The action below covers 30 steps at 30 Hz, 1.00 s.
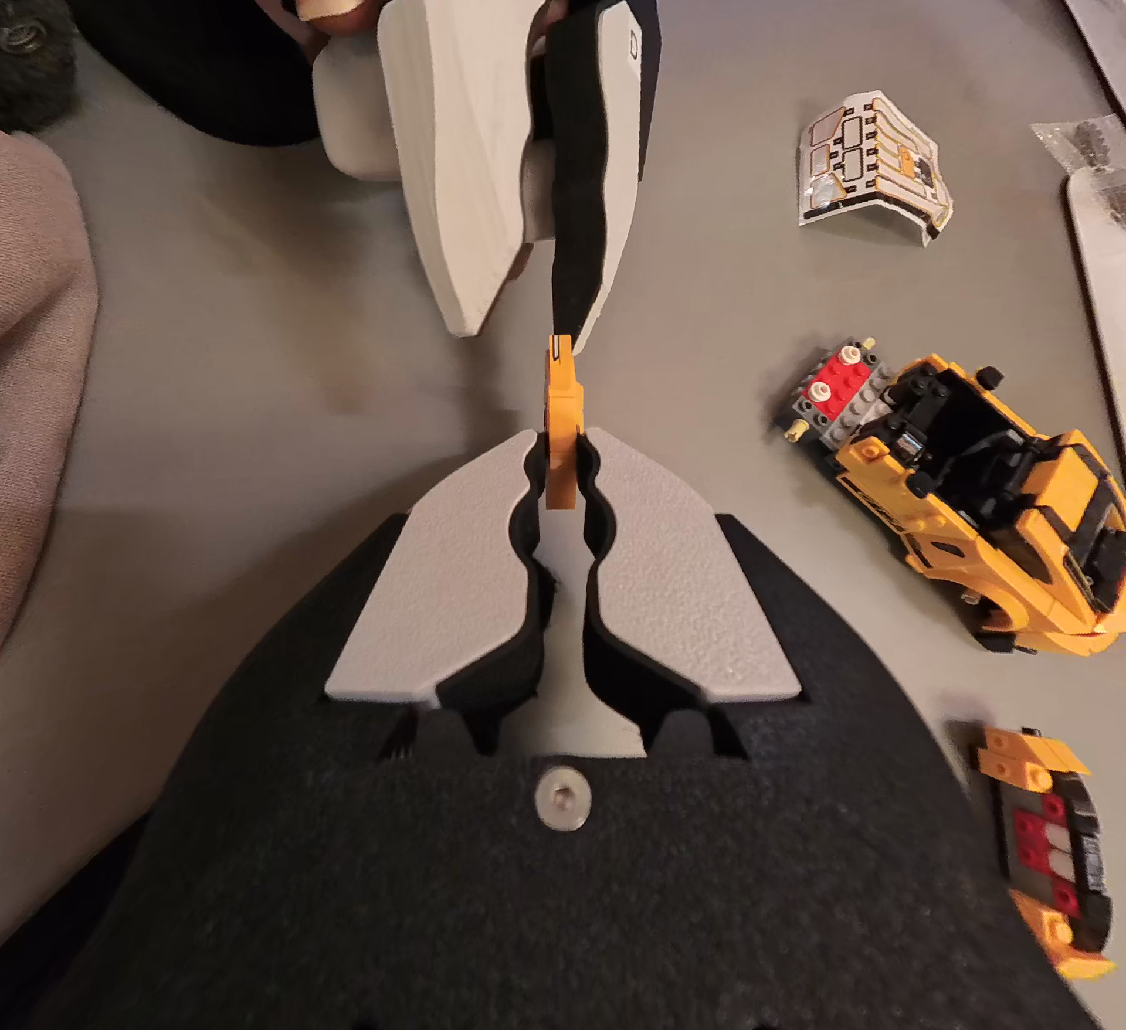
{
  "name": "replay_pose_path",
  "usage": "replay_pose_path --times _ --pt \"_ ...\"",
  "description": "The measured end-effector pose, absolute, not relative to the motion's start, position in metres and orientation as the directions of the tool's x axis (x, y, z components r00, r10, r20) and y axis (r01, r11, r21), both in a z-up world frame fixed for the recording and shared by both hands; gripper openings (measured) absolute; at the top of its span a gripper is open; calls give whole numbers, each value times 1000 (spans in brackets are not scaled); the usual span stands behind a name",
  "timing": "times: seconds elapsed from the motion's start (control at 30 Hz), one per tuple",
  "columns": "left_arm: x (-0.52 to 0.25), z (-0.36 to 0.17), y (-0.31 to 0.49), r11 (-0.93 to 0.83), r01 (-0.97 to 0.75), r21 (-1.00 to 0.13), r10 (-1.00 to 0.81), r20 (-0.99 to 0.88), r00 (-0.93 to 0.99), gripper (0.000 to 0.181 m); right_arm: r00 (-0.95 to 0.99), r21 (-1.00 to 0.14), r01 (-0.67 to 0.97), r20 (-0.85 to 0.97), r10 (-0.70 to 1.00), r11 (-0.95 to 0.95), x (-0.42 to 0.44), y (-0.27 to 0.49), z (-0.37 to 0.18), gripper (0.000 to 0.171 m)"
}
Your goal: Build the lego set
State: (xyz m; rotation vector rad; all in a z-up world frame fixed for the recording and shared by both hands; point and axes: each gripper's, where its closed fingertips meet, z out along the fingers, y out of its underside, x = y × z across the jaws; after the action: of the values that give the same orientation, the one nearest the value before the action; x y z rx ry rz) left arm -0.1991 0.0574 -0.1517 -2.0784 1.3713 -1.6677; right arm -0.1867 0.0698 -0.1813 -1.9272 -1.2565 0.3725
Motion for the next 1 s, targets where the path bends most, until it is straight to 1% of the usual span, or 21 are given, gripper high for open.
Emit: replay_pose_path --times 0.47,0.73,1.0 --pt "-200 -164 47 -505 -620 -600 -755 655 -20 45 441 -715 654 96 893 -246 -189 63 -194 9" --pt "-201 -172 43 -423 -652 -629 -817 575 -25 48 435 -705 649 33 900 -287 -189 61 -198 9" --pt "-202 -178 42 -302 -673 -675 -890 452 -54 50 424 -698 649 1 906 -303 -190 59 -200 9"
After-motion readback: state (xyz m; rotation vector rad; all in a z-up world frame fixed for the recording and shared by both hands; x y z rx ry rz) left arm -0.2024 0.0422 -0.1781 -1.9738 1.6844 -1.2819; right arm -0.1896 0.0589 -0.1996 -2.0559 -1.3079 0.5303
